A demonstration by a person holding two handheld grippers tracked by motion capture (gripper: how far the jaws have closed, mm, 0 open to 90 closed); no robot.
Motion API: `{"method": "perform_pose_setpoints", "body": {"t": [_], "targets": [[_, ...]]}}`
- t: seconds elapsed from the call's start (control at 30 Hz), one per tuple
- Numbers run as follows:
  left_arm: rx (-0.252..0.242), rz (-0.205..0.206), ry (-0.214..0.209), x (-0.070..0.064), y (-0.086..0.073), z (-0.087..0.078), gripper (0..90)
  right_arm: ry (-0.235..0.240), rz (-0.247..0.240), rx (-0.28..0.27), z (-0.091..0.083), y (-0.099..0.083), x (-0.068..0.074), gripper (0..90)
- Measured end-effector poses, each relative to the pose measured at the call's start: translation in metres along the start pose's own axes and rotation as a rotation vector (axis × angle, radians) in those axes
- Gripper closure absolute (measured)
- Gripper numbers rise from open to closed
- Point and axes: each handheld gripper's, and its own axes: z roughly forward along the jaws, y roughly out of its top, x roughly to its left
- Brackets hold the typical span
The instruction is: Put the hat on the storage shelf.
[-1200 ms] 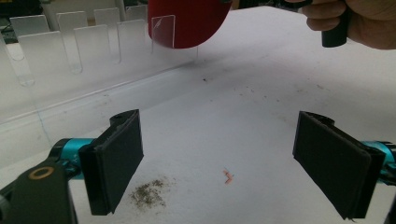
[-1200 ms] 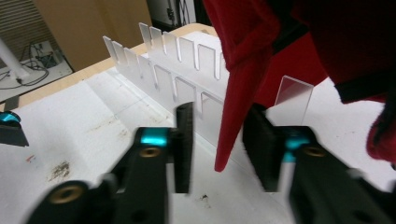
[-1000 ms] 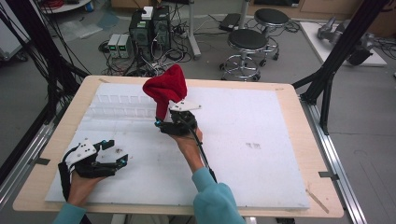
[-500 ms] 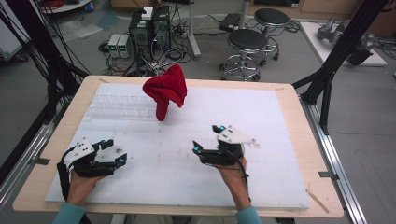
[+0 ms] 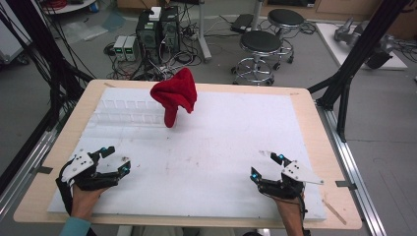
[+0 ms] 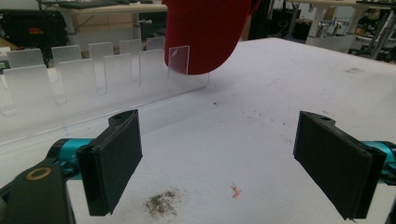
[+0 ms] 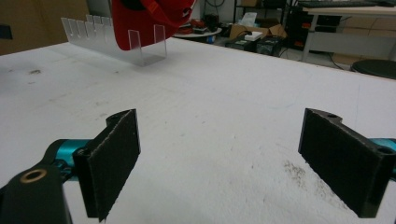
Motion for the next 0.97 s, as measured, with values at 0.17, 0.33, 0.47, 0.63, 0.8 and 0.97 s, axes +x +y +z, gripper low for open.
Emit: {"method": "perform_pose_setpoints", "body": {"t": [0.17,0.33,0.47,0.63,0.8,0.97], "targets": [[-0.025,-0.001,0.009,-0.001,-0.001,-0.003,15.7,-0.02,0.021,-0.008,0.003,-0.011,-0.002,11.7],[-0.016,-0.005,0.019,0.0,-0.001,-0.002,15.7,-0.025,0.025,-0.013,0.006,-0.011,-0.004,11.7],[-0.022,-0.002,0.025,-0.001,-0.001,-0.002,15.7,-0.029,0.041,-0.018,0.006,-0.011,-0.005,11.7],[-0.027,-0.001,0.031,-0.002,-0.001,-0.003,15.8,-0.036,0.043,-0.028,0.005,-0.012,-0.006,11.7],[-0.036,0.006,0.046,-0.003,-0.002,-0.003,16.0,-0.042,0.054,-0.072,0.001,-0.014,-0.006,11.7],[-0.026,0.019,0.057,-0.004,-0.002,-0.002,15.9,-0.057,0.086,-0.112,-0.003,-0.016,-0.008,11.7]]}}
